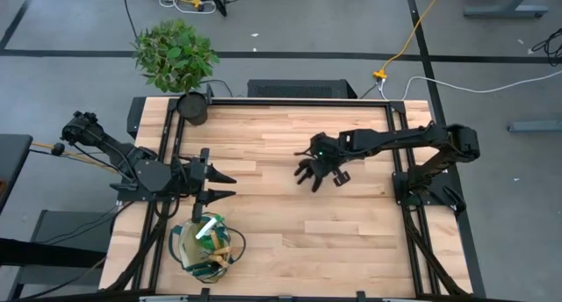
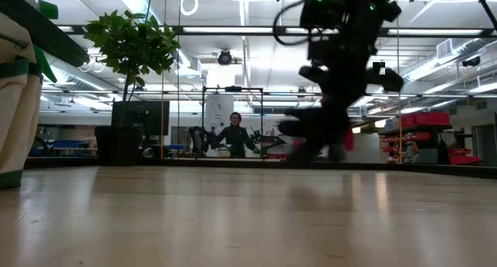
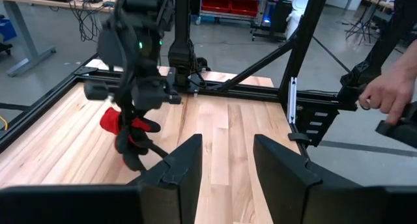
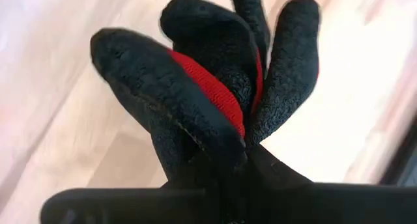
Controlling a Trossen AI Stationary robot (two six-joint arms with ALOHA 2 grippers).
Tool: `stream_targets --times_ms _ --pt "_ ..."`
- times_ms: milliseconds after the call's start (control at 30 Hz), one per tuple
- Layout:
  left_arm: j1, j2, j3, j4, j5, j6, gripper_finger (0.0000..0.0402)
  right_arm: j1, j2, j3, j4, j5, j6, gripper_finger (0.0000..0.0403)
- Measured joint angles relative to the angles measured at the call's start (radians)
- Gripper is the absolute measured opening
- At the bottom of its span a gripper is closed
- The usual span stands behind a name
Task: Pick & Place Garden tools in Gardening bag
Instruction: Put the gloves into the gardening bag
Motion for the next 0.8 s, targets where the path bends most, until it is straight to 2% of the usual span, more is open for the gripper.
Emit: stream_targets --times_ms 467,800 --pt "0.0 0.0 0.0 0.0 0.0 0.0 0.0144 0.0 -0.002 0.317 -0.068 -0.115 0.187 0.0033" --pt "0.0 0.0 0.0 0.004 0.0 0.004 0.0144 0.0 -0.064 0.428 -0.03 -0.144 0.315 0.0034"
